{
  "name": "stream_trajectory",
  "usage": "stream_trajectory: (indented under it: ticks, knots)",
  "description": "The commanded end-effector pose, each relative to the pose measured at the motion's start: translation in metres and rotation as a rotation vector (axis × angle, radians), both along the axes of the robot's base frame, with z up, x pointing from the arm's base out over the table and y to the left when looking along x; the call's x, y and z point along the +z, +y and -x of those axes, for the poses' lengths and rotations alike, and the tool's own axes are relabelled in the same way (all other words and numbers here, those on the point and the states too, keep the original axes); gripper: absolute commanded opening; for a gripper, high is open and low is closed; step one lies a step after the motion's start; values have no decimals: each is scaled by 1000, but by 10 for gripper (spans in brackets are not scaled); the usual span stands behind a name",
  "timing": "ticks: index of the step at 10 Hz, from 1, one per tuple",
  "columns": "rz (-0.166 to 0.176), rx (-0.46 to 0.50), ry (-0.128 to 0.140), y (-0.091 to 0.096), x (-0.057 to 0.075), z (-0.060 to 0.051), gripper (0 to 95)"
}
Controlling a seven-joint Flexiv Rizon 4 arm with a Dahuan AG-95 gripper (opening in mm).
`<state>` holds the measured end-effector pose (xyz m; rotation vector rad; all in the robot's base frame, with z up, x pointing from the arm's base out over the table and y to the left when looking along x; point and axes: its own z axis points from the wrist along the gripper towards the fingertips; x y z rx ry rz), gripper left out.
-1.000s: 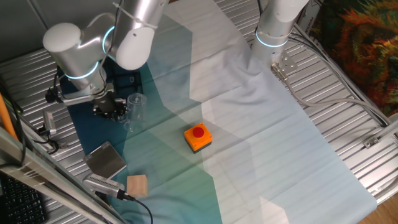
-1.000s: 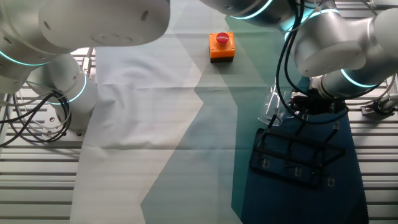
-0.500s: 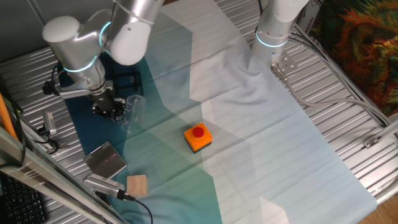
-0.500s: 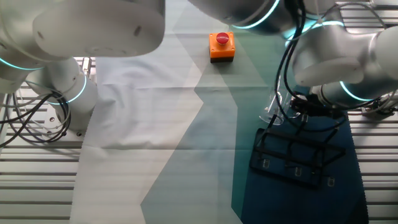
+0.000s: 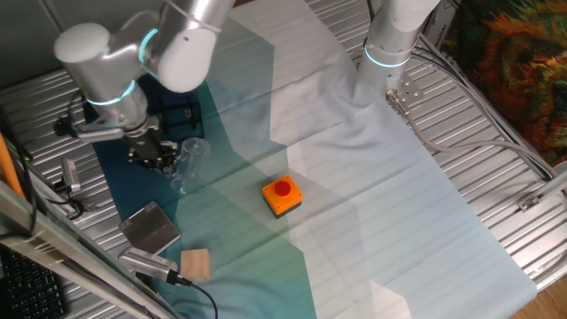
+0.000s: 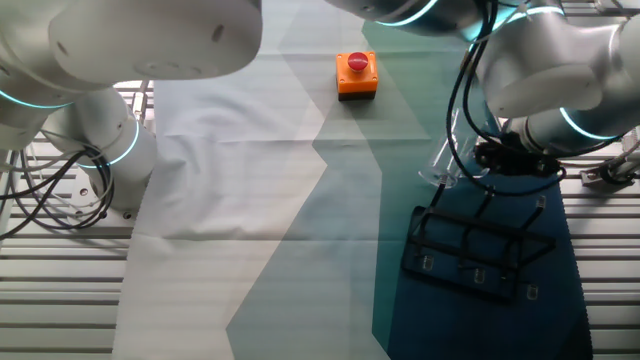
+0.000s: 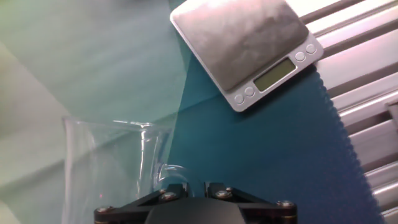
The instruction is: Take the cup off the cup rack
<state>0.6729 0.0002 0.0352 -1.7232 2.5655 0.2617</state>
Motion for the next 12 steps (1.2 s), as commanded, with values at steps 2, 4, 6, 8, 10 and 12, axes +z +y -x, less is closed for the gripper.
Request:
stream_trajectory:
  ticks: [2, 4, 6, 8, 10, 12]
  knots:
    - [8, -41, 7, 15, 9, 1, 0]
    - [15, -82, 12, 34, 15, 0, 0]
    - [18, -123, 5, 49, 27, 6, 0]
    - [17, -162, -20, 61, 44, 16, 0]
    - [-1, -195, -46, 72, 56, 26, 0]
    - [-44, -248, -77, 89, 71, 40, 0]
